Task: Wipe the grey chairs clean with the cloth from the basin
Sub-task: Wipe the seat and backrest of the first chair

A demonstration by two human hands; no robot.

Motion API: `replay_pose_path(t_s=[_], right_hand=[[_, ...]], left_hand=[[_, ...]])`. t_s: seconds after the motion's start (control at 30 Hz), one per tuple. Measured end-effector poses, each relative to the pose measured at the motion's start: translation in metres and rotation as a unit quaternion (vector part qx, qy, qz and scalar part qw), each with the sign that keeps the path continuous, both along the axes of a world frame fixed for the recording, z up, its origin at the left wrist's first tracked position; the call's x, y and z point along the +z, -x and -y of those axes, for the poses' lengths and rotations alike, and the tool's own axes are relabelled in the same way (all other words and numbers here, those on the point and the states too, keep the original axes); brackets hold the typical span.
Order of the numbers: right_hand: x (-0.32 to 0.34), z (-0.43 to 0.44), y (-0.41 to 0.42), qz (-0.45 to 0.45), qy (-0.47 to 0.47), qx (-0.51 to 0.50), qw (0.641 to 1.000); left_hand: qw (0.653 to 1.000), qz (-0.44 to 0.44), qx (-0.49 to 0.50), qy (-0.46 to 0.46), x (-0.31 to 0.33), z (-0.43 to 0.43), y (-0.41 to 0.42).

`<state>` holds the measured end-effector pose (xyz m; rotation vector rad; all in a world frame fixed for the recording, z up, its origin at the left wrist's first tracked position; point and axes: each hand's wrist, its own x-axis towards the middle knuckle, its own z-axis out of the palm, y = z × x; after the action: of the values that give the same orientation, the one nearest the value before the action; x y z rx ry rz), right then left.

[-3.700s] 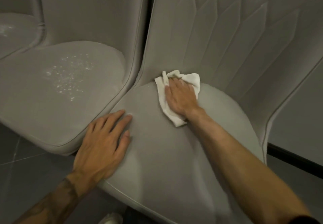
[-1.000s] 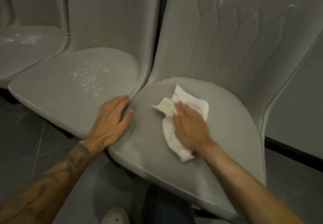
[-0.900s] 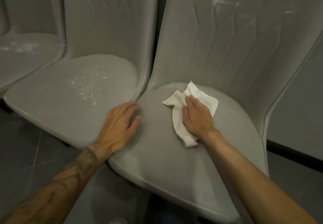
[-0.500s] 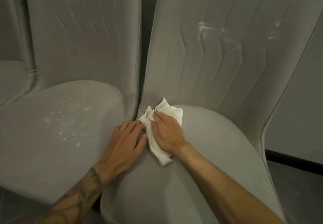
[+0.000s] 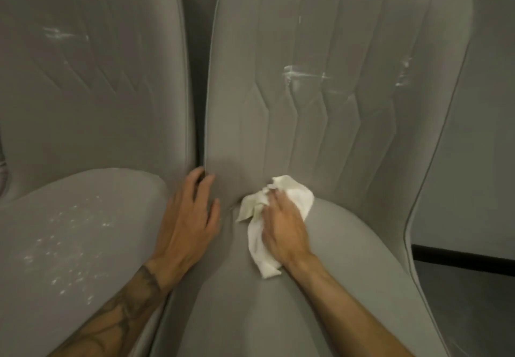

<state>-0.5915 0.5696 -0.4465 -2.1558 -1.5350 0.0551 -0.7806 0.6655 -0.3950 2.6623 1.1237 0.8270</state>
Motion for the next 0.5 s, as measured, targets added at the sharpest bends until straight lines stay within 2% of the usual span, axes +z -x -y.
replay_pose_path(t_s=[0.07,0.13,0.23,0.33,0.5], right_hand=[[0.010,0.006,-0.009,-0.097,-0.101,-0.100,0.985],[0.020,0.015,-0.012,-0.165,-0.184,-0.180,0.952],[0.046,0.024,-0.031,-0.064,-0.286,-0.221,0.930],[0.080,0.016,-0.078,0.063,-0.334,-0.250,0.907],[0.097,0.006,-0.130,0.152,-0.269,-0.294,0.904]], left_hand=[[0.999,0.021,0.002,-0.027,0.012,-0.012,-0.015],[0.998,0.044,0.005,-0.052,0.024,-0.023,-0.030],[0.991,0.082,-0.007,-0.102,0.044,-0.041,-0.049],[0.981,0.109,-0.014,-0.159,0.068,-0.064,-0.070],[0.959,0.144,-0.015,-0.245,0.120,-0.103,-0.115]])
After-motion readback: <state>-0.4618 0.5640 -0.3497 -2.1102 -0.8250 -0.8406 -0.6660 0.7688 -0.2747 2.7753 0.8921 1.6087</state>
